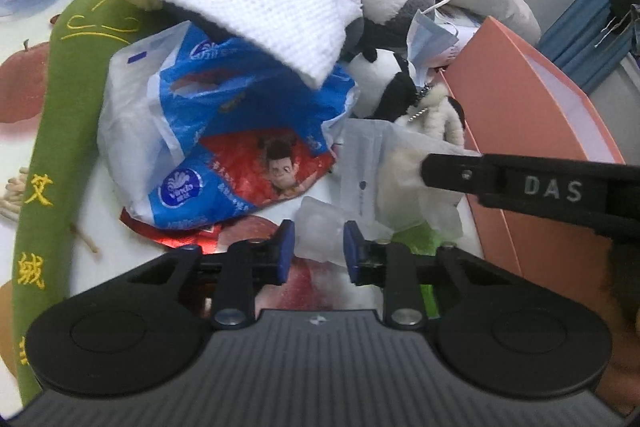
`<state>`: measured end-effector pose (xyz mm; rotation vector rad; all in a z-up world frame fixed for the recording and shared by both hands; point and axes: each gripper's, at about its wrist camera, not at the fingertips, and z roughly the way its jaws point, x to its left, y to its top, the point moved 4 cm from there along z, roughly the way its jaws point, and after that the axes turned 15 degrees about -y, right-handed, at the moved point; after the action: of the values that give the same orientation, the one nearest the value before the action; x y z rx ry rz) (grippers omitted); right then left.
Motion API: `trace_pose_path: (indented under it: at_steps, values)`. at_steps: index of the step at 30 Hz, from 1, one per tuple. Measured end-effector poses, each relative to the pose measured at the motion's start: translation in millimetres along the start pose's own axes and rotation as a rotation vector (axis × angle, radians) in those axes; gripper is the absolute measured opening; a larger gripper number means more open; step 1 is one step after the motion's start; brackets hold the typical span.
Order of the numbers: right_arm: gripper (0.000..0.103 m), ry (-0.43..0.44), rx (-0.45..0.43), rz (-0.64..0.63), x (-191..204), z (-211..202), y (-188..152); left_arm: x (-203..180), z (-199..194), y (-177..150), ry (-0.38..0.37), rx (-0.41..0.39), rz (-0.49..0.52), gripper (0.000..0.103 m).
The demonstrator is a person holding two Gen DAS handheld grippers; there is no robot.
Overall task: Organize soft objects
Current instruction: 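Reach the right gripper into the pile toward the clear zip bag, then close the right gripper on the clear zip bag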
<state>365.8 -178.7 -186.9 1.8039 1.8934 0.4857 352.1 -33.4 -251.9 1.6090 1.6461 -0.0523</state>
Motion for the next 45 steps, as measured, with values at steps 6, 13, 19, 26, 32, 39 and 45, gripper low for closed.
trace_pose_path:
  at_steps: [6,13,19,26,32,39,45]
  values:
    - [0.024,0.013,-0.006,0.007,0.5,-15.7,-7.5,0.9,-11.8,-3.7,0.005,-0.03,-0.031,0.021]
    - [0.02,0.034,-0.013,0.009,1.4,-42.8,-26.1,-2.7,-41.3,-18.5,0.038,-0.06,-0.046,0.021]
    - [0.02,0.047,-0.009,0.045,-0.4,-65.7,-47.1,2.1,-75.5,-41.9,0.063,-0.069,-0.094,0.021]
    - [0.02,0.111,0.088,0.159,2.9,-76.9,-90.7,5.4,-103.5,-77.7,0.121,-0.091,-0.125,0.021]
    - [0.022,0.119,0.09,0.264,4.3,-79.2,-123.3,5.6,-112.5,-99.9,0.127,-0.123,-0.155,0.021]
    - [0.038,0.126,0.082,0.352,-11.4,-81.1,-144.0,-4.3,-118.3,-112.1,0.131,-0.168,-0.142,0.021]
    - [0.049,0.095,-0.022,0.276,-20.4,-98.2,-141.0,-15.1,-121.3,-119.9,0.138,-0.185,-0.09,0.021]
